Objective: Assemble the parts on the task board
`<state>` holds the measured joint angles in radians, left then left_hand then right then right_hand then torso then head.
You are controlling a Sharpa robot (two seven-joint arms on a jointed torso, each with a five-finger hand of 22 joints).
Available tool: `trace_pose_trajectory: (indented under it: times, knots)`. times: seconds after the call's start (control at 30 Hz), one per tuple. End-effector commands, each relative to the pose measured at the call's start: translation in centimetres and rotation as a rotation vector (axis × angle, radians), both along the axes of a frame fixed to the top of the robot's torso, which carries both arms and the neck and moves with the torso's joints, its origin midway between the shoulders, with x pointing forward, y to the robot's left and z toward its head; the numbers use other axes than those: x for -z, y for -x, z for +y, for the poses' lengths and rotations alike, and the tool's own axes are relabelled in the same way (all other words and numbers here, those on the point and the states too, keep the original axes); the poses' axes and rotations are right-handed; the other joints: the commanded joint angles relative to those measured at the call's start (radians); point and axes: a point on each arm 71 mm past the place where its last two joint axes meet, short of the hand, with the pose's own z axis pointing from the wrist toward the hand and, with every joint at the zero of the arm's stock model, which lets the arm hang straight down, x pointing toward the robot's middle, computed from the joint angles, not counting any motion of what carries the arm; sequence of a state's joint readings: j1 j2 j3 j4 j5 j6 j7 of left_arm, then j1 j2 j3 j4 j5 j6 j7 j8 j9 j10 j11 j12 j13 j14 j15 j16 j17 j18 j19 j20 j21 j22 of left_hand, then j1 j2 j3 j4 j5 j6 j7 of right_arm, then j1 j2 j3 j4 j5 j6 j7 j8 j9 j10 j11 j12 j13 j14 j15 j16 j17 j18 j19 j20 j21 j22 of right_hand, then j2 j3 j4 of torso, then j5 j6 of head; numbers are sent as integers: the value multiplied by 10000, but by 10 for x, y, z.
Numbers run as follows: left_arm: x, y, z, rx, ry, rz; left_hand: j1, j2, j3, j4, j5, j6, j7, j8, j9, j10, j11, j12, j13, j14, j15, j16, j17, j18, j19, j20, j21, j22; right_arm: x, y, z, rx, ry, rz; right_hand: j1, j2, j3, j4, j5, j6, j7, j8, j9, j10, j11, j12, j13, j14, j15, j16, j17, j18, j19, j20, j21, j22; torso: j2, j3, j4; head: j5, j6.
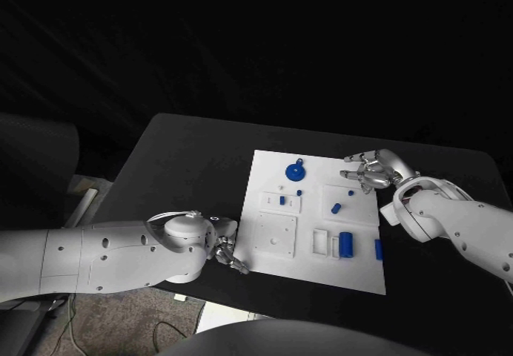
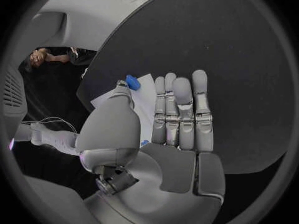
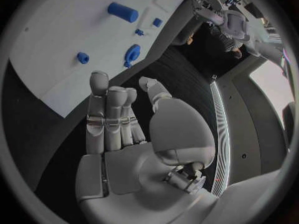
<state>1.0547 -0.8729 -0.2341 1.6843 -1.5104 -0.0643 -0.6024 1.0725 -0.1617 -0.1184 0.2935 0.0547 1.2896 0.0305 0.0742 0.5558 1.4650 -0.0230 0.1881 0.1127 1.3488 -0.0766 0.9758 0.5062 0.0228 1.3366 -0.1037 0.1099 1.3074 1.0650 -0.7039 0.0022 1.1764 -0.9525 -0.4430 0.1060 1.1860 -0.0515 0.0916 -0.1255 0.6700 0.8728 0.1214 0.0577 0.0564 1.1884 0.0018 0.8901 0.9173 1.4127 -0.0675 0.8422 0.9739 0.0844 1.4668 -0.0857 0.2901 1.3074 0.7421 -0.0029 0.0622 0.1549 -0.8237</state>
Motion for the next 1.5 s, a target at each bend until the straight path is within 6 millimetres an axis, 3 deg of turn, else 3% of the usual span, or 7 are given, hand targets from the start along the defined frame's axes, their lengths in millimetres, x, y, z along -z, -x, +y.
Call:
trace_pose_trajectory:
  times: [0.03,0.4,0.57,0.83,1.03,1.5]
  knots:
    - [8,5,0,40,-99,361,126,214,113,-22,34,-55,-25,-52,-3207,265,-42,65,19,11,-73,69,2,-22,53,2,-59,47,0,1,2,-207,47,7,-120,20,-5,-76,45,61,29,-3,14,26,-11,27,10,54,-24,58,11,117,354,-27,7,335,-1,3,5,-27,1]
    - [9,3,4,-82,-107,297,1076,1014,-91,-294,27,-74,-31,-60,-3069,216,-45,117,65,1,-72,111,-59,-14,75,9,-126,100,0,1,1,-192,53,7,-120,20,-5,-76,45,61,29,-3,14,26,-11,27,10,54,-24,58,11,117,354,-27,7,335,0,-4,6,-49,-3]
    - [8,2,7,-145,-47,216,1482,1593,-425,-527,26,-96,-32,-65,-3083,202,-42,98,49,-4,-69,109,-82,-10,78,15,-160,100,1,1,0,-181,59,8,-133,35,-3,-77,51,57,28,-3,14,27,-11,33,17,50,-24,54,9,120,356,-27,18,339,4,-6,12,-45,2]
    - [7,0,9,-230,186,-26,1978,2195,-785,-560,31,-127,-24,-64,-3126,199,-40,68,17,6,-62,118,-100,4,96,26,-187,100,1,1,0,-163,66,5,-144,41,0,-66,54,62,28,-3,14,29,-11,35,20,53,-25,61,15,121,355,-27,3,336,6,-9,11,-35,9]
    - [5,-1,12,-287,345,-205,2222,2417,-994,-404,22,-182,-6,-70,-3193,170,-20,10,-29,-1,-41,107,-121,27,95,52,-214,99,1,1,-1,-143,74,3,-155,42,0,-50,56,69,27,-3,14,24,-12,32,18,53,-24,59,14,119,356,-27,13,337,0,-6,11,-24,22]
    - [3,-6,23,-778,820,55,3089,2874,-840,-532,185,-495,76,-80,-3391,-49,83,-241,-194,-93,32,39,-174,63,9,126,-279,95,2,1,-2,-136,82,18,-155,42,0,-50,56,69,27,-3,14,24,-12,32,18,53,-24,59,14,119,356,-27,13,337,11,3,4,-13,48]
